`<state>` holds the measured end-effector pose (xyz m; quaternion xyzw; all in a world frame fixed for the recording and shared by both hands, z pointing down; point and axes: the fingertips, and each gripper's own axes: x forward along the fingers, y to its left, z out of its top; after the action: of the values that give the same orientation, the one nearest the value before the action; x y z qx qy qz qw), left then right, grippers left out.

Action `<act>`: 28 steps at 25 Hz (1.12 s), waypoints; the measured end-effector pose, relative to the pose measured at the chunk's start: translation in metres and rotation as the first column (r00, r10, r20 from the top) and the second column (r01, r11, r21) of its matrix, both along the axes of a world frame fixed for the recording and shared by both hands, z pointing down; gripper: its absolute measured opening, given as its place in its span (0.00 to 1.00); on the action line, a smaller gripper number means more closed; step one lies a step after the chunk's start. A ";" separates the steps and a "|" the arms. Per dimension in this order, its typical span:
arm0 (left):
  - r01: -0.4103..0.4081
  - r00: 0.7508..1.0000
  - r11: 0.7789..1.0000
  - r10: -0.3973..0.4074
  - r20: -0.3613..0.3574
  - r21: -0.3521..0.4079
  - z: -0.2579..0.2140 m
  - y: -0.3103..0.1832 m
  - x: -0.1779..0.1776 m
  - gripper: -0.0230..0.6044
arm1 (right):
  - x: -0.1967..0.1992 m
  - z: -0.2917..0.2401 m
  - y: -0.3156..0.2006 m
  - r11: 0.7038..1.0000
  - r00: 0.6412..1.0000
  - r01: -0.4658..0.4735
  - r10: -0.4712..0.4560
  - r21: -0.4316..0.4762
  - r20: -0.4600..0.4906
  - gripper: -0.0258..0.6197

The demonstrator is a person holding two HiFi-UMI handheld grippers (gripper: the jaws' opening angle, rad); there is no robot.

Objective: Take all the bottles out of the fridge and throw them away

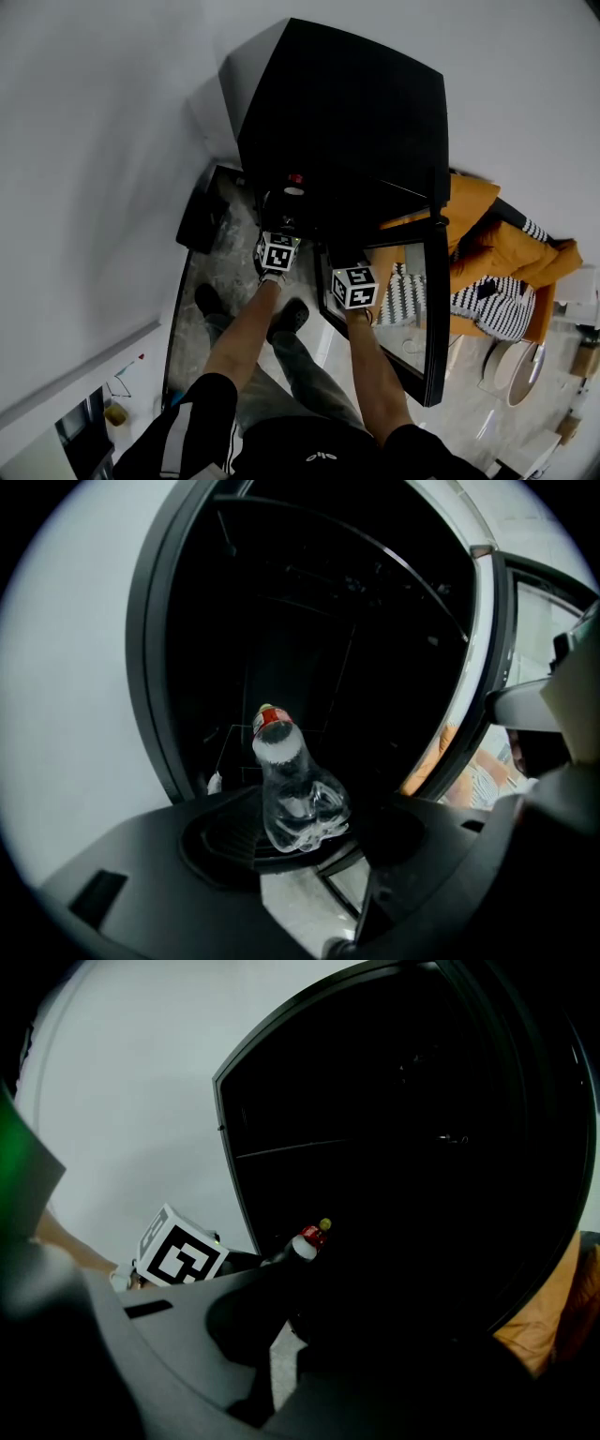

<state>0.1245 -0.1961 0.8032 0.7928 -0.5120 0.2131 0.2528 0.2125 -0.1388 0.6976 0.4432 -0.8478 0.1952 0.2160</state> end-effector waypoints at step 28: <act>-0.048 0.999 0.995 0.047 0.015 0.084 -0.198 0.148 -0.028 0.49 | -0.021 -0.147 0.044 0.992 0.991 0.107 -0.111 0.061 0.070 0.05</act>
<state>0.0965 -0.0476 0.6056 0.8132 -0.5034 0.2024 0.2106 0.1915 -0.0948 0.5509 0.3948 -0.8833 0.1752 0.1824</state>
